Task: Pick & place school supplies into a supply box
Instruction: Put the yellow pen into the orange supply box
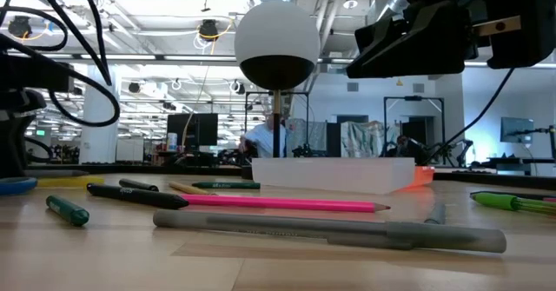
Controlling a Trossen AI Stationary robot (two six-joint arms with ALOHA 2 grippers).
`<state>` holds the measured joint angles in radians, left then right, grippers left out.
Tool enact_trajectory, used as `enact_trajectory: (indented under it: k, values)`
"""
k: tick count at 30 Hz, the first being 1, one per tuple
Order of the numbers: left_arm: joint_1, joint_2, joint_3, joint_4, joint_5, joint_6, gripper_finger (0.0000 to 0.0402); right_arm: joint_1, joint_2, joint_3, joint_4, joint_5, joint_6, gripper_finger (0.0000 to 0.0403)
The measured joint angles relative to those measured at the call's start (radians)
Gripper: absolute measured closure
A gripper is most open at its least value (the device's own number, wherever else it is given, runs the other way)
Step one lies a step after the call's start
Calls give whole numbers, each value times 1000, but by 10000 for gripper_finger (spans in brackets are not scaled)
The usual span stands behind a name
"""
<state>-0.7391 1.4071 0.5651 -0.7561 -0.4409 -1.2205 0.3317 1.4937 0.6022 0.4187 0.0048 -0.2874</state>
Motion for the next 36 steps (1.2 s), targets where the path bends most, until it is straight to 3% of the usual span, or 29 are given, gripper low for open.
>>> enact_trajectory:
  k: [7, 15, 22, 26, 36]
  values:
    - [0, 0, 82, -48, -92, 83, 362, 0, 0, 0, 0, 0, 3, 302]
    - [1, -1, 84, -62, -92, 59, 356, 0, 0, 0, -2, 0, 27, 302]
    - [35, 2, 67, 87, -121, 193, 333, 0, 0, 0, 0, 0, 27, 302]
    - [89, 2, 38, 177, -113, 285, 309, 0, 0, 0, 0, 0, 39, 302]
    - [182, 2, 35, 169, -56, 404, 286, 0, 0, 0, -22, 0, 63, 302]
